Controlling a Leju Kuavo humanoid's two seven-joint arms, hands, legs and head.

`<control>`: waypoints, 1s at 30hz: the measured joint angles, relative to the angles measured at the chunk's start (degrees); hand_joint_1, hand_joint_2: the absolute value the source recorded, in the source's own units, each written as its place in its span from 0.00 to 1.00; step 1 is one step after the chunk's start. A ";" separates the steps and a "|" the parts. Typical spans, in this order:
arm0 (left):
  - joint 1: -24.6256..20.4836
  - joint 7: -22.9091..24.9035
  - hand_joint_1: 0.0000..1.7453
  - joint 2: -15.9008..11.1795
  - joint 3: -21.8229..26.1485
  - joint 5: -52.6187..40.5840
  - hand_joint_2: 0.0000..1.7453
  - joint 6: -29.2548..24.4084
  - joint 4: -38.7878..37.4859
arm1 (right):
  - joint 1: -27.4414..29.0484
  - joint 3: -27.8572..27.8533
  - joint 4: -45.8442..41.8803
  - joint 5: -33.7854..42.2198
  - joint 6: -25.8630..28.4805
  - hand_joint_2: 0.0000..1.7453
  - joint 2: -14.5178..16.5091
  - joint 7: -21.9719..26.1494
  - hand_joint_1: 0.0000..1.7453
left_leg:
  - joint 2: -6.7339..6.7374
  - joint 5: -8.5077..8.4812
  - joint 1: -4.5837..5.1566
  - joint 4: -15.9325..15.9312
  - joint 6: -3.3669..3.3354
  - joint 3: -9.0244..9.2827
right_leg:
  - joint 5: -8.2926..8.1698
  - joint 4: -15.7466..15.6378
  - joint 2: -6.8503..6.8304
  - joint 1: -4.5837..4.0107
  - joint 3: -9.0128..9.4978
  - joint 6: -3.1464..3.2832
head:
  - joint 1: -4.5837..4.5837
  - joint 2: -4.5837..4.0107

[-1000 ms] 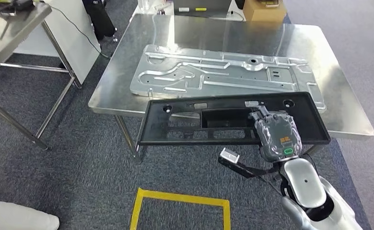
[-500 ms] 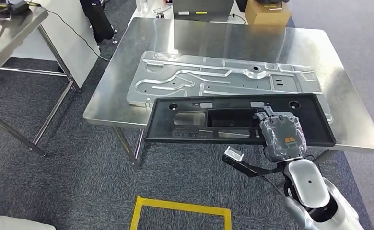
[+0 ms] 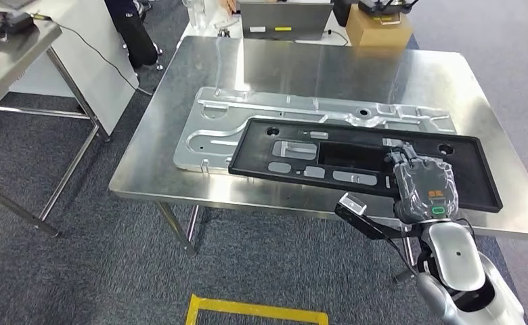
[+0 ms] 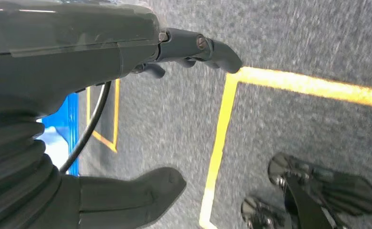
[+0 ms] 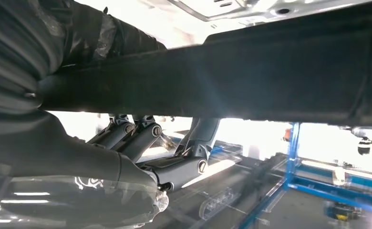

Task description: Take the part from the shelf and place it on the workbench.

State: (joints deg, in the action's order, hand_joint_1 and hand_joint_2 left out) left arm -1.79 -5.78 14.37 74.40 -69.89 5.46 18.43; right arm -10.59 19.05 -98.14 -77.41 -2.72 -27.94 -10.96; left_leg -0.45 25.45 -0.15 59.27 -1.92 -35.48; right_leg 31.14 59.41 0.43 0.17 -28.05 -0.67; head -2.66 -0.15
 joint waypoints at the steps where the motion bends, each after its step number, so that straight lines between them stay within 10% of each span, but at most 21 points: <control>1: -0.01 -0.03 0.00 -0.01 0.02 0.01 1.00 0.00 0.02 | 0.02 -0.07 0.00 -0.13 -0.12 1.00 0.11 -0.05 1.00 | -0.02 0.10 -0.13 -0.42 -0.34 0.66 | 0.01 1.04 -0.05 0.05 -0.12 -0.27 | 0.02 0.00; 7: -0.12 -0.08 0.00 -0.09 0.04 0.04 1.00 0.08 0.15 | 0.17 -0.15 0.25 -0.65 -0.38 1.00 0.72 -0.36 1.00 | -0.14 2.32 -0.39 -1.16 -0.92 4.14 | 5.46 15.09 -0.20 0.95 -10.93 -1.84 | 0.03 0.00; 12: -0.09 -0.08 0.00 -0.13 0.09 0.03 1.00 0.10 0.16 | 0.30 -0.12 0.52 -0.79 -0.51 1.00 1.28 -0.45 1.00 | -0.44 5.72 -0.55 -1.12 0.52 8.00 | -5.53 2.32 -0.58 1.19 -9.46 -1.61 | 0.06 0.00; 15: -0.41 -0.08 0.00 -0.17 0.11 -0.02 1.00 0.07 0.23 | 0.55 -0.16 0.73 -0.90 -0.67 1.00 1.67 -0.61 1.00 | -0.46 6.40 -0.48 -0.52 1.74 8.84 | -5.64 1.43 -0.44 0.79 -8.65 0.11 | 0.16 0.00; 17: -0.50 -0.08 0.00 -0.21 0.11 -0.07 1.00 0.03 0.35 | 0.60 -0.20 0.72 -0.96 -0.68 1.00 1.93 -0.70 1.00 | -0.25 6.12 -0.56 2.46 2.22 7.51 | -4.99 0.79 -0.40 0.91 -7.36 1.04 | 0.17 0.00; 22: -0.41 -0.08 0.00 -0.26 0.14 -0.20 1.00 0.01 0.44 | 1.11 -0.26 0.98 -0.98 -0.72 1.00 2.95 -0.79 1.00 | 0.04 10.82 -0.54 14.90 2.68 -2.71 | -2.50 0.25 -0.31 0.40 -4.13 2.18 | 0.17 0.00; 27: -0.12 -0.08 0.00 -0.49 0.33 -0.29 1.00 -0.04 0.52 | 1.97 -0.49 1.43 -0.79 -0.66 1.00 3.69 -0.79 1.00 | -0.02 0.13 0.65 2.88 -0.05 -2.47 | 0.76 0.07 -0.08 -0.34 -0.19 1.90 | 0.29 0.00; 30: -0.05 -0.07 0.00 -0.51 0.38 -0.34 1.00 -0.14 0.58 | 3.03 -0.85 1.61 -0.49 -0.51 1.00 4.12 -0.77 1.00 | -0.10 -0.76 0.93 0.37 -1.05 -1.21 | 1.03 -0.09 0.13 -0.34 0.92 0.92 | 0.32 0.00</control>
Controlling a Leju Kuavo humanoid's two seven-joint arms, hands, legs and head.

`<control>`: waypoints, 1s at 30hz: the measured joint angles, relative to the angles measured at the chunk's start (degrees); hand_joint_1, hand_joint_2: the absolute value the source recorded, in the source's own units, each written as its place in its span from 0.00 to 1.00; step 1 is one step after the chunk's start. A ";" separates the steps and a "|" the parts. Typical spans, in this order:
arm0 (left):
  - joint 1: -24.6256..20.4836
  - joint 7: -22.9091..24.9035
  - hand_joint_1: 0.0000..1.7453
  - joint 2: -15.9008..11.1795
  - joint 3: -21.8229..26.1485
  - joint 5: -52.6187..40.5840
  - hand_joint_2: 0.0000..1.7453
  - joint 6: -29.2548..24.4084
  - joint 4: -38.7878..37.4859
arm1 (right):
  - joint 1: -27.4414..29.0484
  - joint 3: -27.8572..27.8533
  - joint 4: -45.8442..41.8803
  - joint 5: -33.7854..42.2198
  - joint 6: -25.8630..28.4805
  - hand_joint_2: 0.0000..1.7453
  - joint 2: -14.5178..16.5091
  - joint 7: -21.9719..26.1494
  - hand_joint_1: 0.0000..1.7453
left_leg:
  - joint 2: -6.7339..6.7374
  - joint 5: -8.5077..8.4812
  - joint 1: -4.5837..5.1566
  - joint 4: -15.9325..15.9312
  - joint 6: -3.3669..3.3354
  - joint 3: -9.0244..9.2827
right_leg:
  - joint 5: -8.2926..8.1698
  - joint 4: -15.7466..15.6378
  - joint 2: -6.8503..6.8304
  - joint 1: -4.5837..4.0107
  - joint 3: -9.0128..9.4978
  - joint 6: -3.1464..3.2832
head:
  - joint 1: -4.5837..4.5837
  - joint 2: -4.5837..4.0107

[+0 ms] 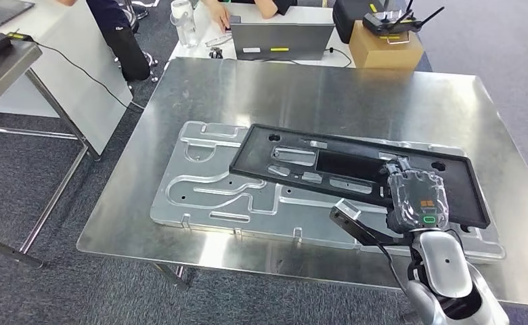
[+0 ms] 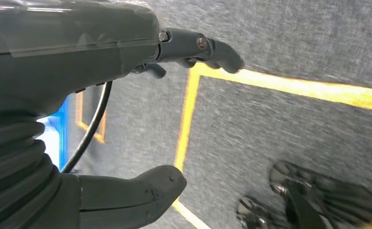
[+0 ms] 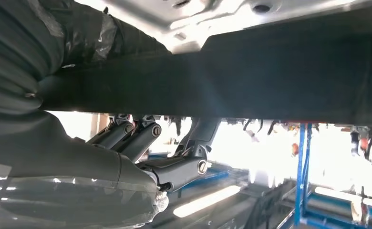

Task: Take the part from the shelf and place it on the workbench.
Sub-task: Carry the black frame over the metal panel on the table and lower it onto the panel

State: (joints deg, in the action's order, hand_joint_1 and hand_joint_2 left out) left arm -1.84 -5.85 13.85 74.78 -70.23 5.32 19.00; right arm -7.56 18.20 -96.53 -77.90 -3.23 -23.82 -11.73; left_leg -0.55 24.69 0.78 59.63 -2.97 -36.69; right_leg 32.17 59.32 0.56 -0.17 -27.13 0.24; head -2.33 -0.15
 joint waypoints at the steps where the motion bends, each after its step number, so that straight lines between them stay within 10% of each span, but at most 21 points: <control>1: 0.04 0.00 0.00 0.07 0.01 -0.03 1.00 -0.01 0.01 | 0.35 -0.14 0.02 0.02 0.02 1.00 0.07 0.02 1.00 | 0.01 -0.08 -0.13 -0.66 -0.20 0.79 | -0.12 0.49 -0.04 0.04 0.23 -0.24 | 0.02 0.00; 8: -0.08 -0.41 0.00 0.16 0.09 0.25 1.00 -0.02 0.19 | 1.37 -0.88 0.16 0.14 0.15 1.00 0.34 0.05 1.00 | -0.03 2.04 -0.99 -2.40 -0.22 5.47 | 4.55 13.91 -0.27 1.35 -10.67 -2.19 | 0.05 0.00; 12: -0.16 -1.31 0.00 0.43 0.62 0.80 1.00 -0.02 0.29 | 2.49 -1.12 0.53 0.97 0.26 1.00 0.53 0.11 1.00 | -0.29 4.44 -1.35 -2.02 1.09 8.11 | -5.30 2.46 -0.56 1.81 -9.21 -2.63 | 0.06 0.00; 14: -0.18 -1.89 0.00 0.53 0.95 1.15 1.00 0.12 0.40 | 3.78 -1.42 0.95 1.54 0.51 1.00 0.67 0.24 1.00 | -0.45 5.36 -1.27 -1.65 1.89 8.22 | -6.50 0.84 -0.62 1.61 -8.98 -1.95 | 0.03 0.00; 18: -0.17 -2.34 0.00 0.60 1.12 1.58 1.00 0.84 0.47 | 5.22 -2.03 1.70 2.02 1.02 0.00 1.10 0.74 0.00 | -0.45 5.62 -1.19 -1.85 1.06 8.40 | -6.72 0.69 -0.25 1.54 -8.87 -1.38 | 0.03 0.00; 22: -0.39 -2.22 0.00 0.74 1.39 2.13 1.00 1.46 0.47 | 5.35 -2.16 2.69 2.39 1.35 0.00 1.73 1.26 0.00 | -0.38 5.76 -1.27 -2.69 1.14 8.90 | -6.28 0.69 -0.17 1.35 -8.77 -0.72 | 0.03 0.00; 26: -0.44 -1.74 0.00 0.86 1.50 1.74 0.00 0.60 0.47 | 5.17 -2.35 3.57 2.91 1.37 0.00 2.20 1.37 0.00 | -0.35 5.90 -1.33 -3.15 1.47 9.07 | -6.17 0.70 -0.22 1.25 -8.69 -0.55 | 0.04 0.00; 30: -0.44 -1.73 0.00 0.93 1.84 2.08 0.00 0.35 0.48 | 5.15 -2.66 3.95 3.32 1.38 0.00 2.31 1.40 0.00 | -0.34 5.85 -1.39 -3.19 2.27 9.07 | -6.18 0.73 -0.23 1.21 -8.63 -0.54 | 0.04 0.00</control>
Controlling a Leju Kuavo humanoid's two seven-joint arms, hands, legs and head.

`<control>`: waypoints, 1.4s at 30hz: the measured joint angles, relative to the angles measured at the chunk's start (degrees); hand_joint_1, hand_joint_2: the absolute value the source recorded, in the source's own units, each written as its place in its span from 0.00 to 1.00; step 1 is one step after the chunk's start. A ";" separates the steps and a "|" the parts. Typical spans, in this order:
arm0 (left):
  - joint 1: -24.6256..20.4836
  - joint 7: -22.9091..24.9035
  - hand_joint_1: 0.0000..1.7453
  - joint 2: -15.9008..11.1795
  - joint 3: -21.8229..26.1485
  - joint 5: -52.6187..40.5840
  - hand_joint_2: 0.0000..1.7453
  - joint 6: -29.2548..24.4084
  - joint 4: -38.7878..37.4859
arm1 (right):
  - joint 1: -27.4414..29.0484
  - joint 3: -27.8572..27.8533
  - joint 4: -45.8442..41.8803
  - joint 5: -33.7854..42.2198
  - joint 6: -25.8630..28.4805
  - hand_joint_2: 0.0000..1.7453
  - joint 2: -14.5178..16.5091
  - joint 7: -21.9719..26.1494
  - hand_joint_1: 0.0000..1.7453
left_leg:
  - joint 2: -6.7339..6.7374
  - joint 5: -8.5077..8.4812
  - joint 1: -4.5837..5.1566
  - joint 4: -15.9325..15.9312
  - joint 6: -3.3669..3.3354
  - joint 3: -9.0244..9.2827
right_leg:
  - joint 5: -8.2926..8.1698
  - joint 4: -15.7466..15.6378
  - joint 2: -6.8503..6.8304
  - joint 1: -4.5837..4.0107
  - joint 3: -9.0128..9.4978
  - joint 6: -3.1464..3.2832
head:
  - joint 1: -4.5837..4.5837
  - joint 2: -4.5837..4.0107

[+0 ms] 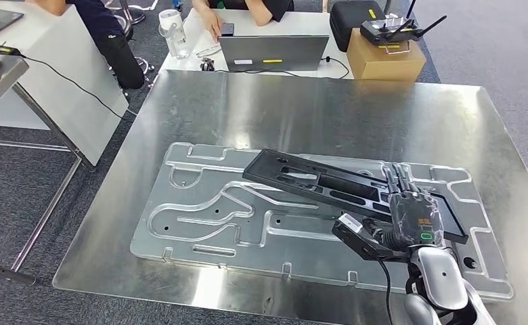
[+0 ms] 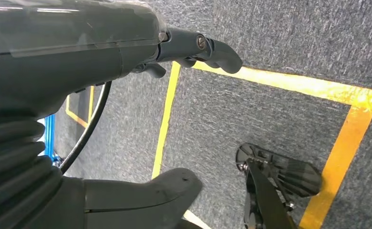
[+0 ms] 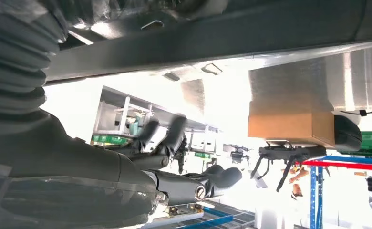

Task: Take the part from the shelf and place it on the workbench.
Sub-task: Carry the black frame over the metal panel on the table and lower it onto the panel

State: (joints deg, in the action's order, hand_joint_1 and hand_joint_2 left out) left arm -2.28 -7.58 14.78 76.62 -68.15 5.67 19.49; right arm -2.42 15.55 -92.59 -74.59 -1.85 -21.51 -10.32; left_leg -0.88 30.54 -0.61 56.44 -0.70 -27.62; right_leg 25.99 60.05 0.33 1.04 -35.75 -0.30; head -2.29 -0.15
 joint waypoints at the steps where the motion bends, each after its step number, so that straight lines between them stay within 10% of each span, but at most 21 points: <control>1: 0.00 0.00 0.00 0.01 0.19 0.15 0.00 0.07 0.01 | 0.00 -0.09 0.03 0.14 -0.01 0.00 0.01 0.04 0.00 | 0.01 -0.01 0.00 0.01 0.12 0.01 | -0.01 0.00 0.00 0.00 0.03 0.00 | 0.00 0.00; 16: -0.07 0.21 0.00 0.19 1.02 0.14 0.00 0.40 0.14 | -0.88 0.00 -1.55 2.90 0.57 0.00 0.78 2.42 0.00 | 0.20 -0.97 -0.04 -0.04 -1.10 0.20 | -0.44 -0.56 -0.05 0.31 0.54 -1.42 | 0.01 0.00; 22: -0.10 0.48 0.00 0.40 1.05 -0.05 0.00 0.34 0.23 | -1.58 1.12 -2.55 3.45 0.63 0.00 0.81 2.69 0.00 | 0.90 -2.55 -0.47 -0.83 -1.95 -0.51 | 7.19 13.83 -0.13 0.64 -4.76 -2.33 | 0.02 0.00; 28: -0.16 0.52 0.00 0.54 1.05 -0.49 0.00 0.32 0.28 | -2.65 2.35 -3.66 3.57 0.65 0.00 0.84 2.76 0.00 | 0.57 -1.64 -0.66 2.07 -0.03 -2.48 | 1.92 0.69 -0.07 0.90 2.82 -2.35 | 0.01 0.00; 32: -0.14 0.59 0.00 0.54 1.05 -0.80 0.00 0.21 0.30 | -3.09 3.21 -4.53 3.65 0.71 0.00 0.84 2.74 0.00 | 0.51 -0.57 -0.75 3.58 1.22 -3.59 | 1.29 0.42 -0.20 0.81 1.72 -0.36 | -0.01 0.00; 37: -0.17 0.70 0.00 0.54 1.05 -1.07 0.00 0.02 0.30 | -3.16 4.22 -5.60 3.70 0.79 0.00 0.84 2.74 0.00 | 0.59 8.15 -0.85 17.59 1.67 -8.38 | -0.61 0.31 -0.68 0.33 -0.71 0.97 | -0.02 0.00; 39: -0.17 0.72 0.00 0.54 1.05 -1.11 0.00 -0.10 0.30 | -3.13 4.60 -5.90 3.70 0.81 0.00 0.84 2.74 0.00 | 0.59 5.96 -0.75 15.68 1.32 -6.28 | -1.47 0.38 -0.73 0.07 -1.79 0.92 | -0.02 0.00; 42: -0.34 0.72 0.00 0.50 1.05 -1.18 0.00 -0.19 0.31 | -3.12 4.89 -6.57 3.70 0.85 0.00 0.84 2.74 0.00 | 0.59 2.15 -0.28 4.07 0.31 0.98 | -2.96 0.30 -0.72 -0.17 -2.85 0.33 | -0.01 0.00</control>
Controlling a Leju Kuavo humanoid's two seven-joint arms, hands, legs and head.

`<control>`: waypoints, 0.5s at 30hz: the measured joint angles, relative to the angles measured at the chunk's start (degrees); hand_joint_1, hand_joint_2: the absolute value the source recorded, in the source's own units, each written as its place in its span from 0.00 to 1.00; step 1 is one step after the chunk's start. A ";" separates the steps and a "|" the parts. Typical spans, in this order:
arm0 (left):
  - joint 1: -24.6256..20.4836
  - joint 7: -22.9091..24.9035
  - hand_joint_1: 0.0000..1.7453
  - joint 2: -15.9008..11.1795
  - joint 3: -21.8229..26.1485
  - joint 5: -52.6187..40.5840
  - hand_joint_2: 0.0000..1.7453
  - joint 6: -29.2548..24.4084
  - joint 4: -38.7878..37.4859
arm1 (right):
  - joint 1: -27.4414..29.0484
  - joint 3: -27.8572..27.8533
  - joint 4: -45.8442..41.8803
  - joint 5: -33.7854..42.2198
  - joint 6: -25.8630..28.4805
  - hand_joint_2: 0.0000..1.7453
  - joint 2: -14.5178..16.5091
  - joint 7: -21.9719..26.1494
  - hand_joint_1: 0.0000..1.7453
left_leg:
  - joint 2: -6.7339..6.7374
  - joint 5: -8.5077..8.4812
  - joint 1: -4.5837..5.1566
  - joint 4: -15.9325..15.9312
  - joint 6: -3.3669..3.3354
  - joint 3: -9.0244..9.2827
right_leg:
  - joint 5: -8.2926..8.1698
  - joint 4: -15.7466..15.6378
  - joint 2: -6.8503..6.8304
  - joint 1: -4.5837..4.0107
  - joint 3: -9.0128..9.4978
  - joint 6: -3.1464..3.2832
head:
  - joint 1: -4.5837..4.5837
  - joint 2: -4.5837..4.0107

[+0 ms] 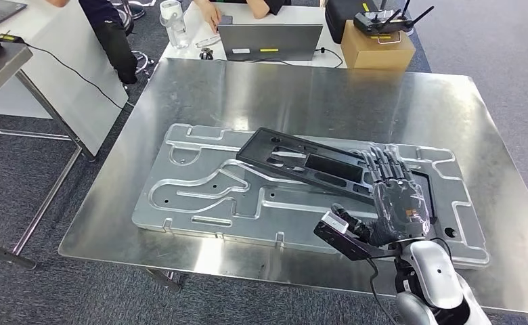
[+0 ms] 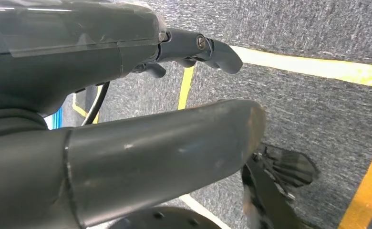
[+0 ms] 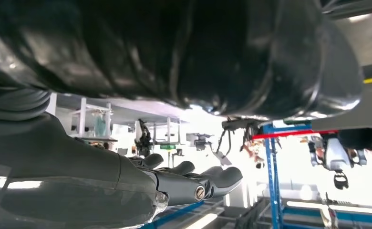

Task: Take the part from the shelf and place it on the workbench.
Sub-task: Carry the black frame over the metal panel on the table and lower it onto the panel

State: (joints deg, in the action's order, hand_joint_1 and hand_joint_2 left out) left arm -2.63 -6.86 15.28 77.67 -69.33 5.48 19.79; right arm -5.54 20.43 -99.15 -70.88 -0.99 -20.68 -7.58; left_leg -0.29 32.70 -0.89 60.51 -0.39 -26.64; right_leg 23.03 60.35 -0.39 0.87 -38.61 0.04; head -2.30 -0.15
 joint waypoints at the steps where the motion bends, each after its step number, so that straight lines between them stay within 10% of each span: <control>1: -0.06 0.00 0.00 -0.02 -0.01 -0.02 0.00 -0.01 0.01 | 0.00 0.08 -0.17 0.01 0.02 0.00 0.00 0.00 0.00 | -0.03 -0.28 0.20 -2.49 -0.22 1.28 | -0.53 -0.16 -0.03 -0.01 -0.06 -0.35 | 0.01 0.00; 5: -0.05 0.01 0.00 0.02 -0.02 -0.05 0.00 -0.02 0.01 | 0.04 0.35 -0.45 0.02 0.08 0.00 -0.07 0.00 0.00 | 0.18 -2.06 0.27 -3.92 -1.26 0.22 | -1.08 -0.66 0.09 0.19 -0.31 -1.80 | 0.01 0.00; 9: -0.06 0.02 0.00 -0.01 0.01 -0.07 0.00 -0.02 0.01 | 0.13 0.53 -0.57 0.03 0.07 0.00 -0.11 0.00 0.00 | 0.67 -5.01 0.20 -4.15 -2.48 -2.86 | 9.59 9.63 0.29 0.41 -2.68 -2.58 | 0.03 0.00; 11: -0.04 0.02 0.00 -0.01 0.01 -0.07 0.00 -0.02 0.01 | 0.17 0.63 -0.58 0.04 0.07 0.00 -0.11 0.00 0.00 | 0.75 -6.30 0.35 -3.77 -2.41 -4.83 | 10.37 14.63 0.29 0.44 -2.57 -2.85 | 0.03 0.00; 15: -0.07 0.02 0.00 0.05 0.01 -0.08 0.00 -0.02 0.01 | 0.21 0.90 -0.91 0.04 0.36 0.00 -0.11 0.00 0.00 | 0.74 -7.81 0.48 -2.22 -1.72 -8.00 | 6.56 4.23 0.35 0.30 7.38 -2.33 | 0.02 0.00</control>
State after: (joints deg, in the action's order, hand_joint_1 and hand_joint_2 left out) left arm -2.70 -6.84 15.33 77.68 -69.41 5.46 19.80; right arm -5.32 21.33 -100.07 -70.84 -0.63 -20.79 -7.58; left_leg 0.45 24.88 -0.42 58.29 -2.11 -34.63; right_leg 29.59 64.58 -0.04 1.17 -31.23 -2.29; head -2.28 -0.15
